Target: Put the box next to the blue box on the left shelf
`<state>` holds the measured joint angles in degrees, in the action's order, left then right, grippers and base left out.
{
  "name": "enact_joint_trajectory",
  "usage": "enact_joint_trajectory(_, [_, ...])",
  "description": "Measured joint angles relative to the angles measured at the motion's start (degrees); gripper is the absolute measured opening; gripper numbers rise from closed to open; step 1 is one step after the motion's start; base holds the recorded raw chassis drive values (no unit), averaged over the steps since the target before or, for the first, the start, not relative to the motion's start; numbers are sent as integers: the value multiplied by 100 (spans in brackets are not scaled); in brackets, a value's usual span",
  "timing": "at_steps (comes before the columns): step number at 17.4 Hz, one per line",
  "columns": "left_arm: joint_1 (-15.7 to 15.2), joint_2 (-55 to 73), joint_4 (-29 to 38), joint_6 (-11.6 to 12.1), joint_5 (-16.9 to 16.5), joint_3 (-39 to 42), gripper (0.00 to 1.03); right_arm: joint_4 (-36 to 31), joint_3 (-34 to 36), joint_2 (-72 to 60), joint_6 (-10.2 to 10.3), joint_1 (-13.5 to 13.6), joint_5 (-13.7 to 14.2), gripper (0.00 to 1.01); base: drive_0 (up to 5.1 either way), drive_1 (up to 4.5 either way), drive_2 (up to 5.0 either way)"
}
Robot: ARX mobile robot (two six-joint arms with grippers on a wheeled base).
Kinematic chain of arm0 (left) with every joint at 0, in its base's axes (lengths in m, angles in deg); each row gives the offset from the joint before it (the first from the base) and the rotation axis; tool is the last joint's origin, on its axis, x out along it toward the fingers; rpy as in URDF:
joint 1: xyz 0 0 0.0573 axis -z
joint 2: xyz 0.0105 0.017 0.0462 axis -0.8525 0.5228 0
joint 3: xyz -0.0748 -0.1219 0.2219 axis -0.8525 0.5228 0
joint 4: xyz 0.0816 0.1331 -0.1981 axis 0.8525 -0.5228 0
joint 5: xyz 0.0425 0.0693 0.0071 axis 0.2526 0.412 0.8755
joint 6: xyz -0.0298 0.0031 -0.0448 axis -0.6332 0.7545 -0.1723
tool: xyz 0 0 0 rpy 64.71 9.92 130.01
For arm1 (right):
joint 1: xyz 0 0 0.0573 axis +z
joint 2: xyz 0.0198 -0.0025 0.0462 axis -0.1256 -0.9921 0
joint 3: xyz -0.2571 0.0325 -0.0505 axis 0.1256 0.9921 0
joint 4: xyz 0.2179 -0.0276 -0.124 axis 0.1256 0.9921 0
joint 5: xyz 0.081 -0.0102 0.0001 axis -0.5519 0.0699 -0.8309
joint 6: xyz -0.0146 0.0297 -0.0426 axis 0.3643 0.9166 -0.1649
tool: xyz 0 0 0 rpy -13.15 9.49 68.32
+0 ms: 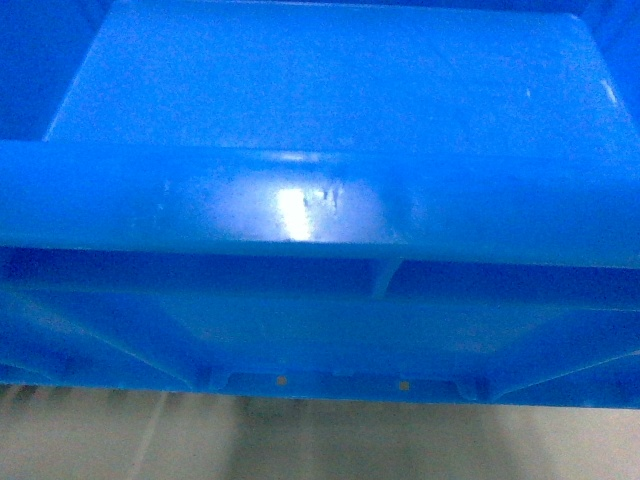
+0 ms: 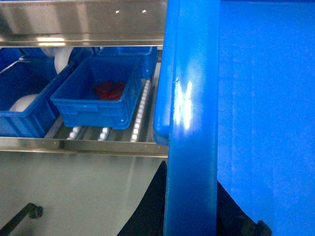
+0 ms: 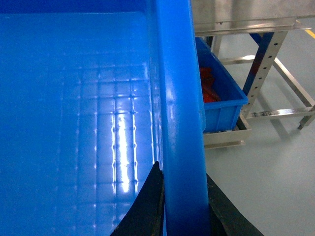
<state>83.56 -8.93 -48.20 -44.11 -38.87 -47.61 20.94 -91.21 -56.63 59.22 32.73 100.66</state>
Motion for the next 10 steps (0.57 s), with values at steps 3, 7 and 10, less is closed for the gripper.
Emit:
enact_joint_trajectory(3, [0,0,-4,-2,0,0,11,0,0,-2,0,0,-2,11,0,0,0])
enact_joint_trajectory(7, [0,0,-4,0,0,0,11,4,0,-2,0,0,0,11,0,0,0])
enact_joint_trajectory(10, [0,0,-2,0,2,0,11,0,0,-2,0,-2,0,11,0,0,0])
